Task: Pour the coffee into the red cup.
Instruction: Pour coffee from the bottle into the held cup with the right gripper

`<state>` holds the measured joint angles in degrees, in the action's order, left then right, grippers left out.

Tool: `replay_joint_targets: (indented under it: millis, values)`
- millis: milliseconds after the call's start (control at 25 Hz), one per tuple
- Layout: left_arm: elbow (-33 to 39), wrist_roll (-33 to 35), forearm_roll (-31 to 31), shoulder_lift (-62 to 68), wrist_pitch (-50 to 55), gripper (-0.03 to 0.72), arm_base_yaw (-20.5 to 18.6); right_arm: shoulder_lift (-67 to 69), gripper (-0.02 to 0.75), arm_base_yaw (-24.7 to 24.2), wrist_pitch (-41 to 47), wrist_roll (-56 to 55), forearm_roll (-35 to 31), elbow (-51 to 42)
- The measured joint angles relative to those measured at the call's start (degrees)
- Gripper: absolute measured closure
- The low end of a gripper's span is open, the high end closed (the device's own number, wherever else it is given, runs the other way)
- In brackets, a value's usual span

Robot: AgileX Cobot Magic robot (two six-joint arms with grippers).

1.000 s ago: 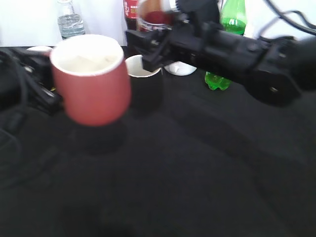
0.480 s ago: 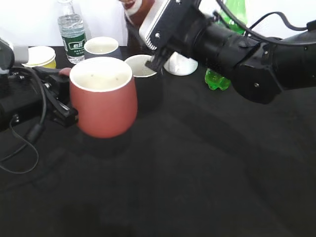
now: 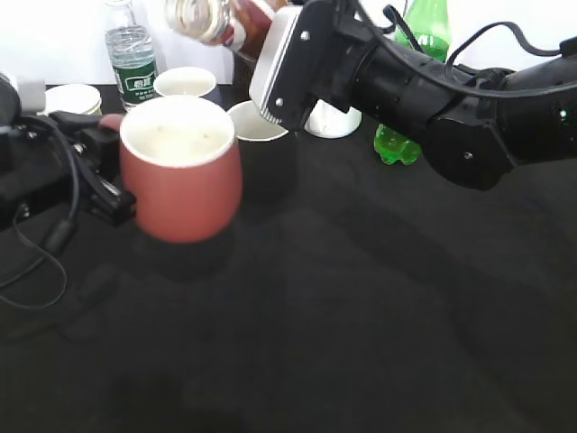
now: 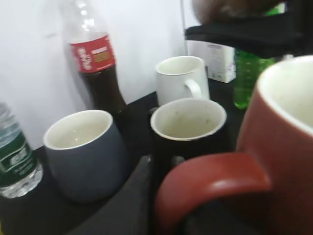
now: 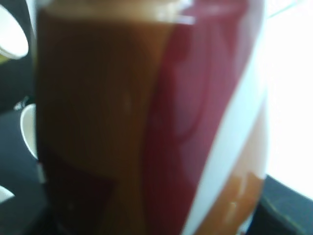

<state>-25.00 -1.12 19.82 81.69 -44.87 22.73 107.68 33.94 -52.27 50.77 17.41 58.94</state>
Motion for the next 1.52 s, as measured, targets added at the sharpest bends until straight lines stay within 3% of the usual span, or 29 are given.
replay_joint_targets:
  millis: [360,560,1520]
  values:
    - [0.00,-0.62,1.22,0.00,-0.07,0.620,0.00,0.00,0.204,0.00,-0.06,11.29,0.00,0.00]
    - [0.00,-0.62,-1.52,0.00,-0.07,0.620,0.00,0.00,0.204,0.00,-0.62,15.21,0.00,0.00]
    - [0.00,-0.62,-1.82,0.00,-0.02,0.620,0.00,0.00,0.204,0.00,-2.46,17.38,0.00,0.00]
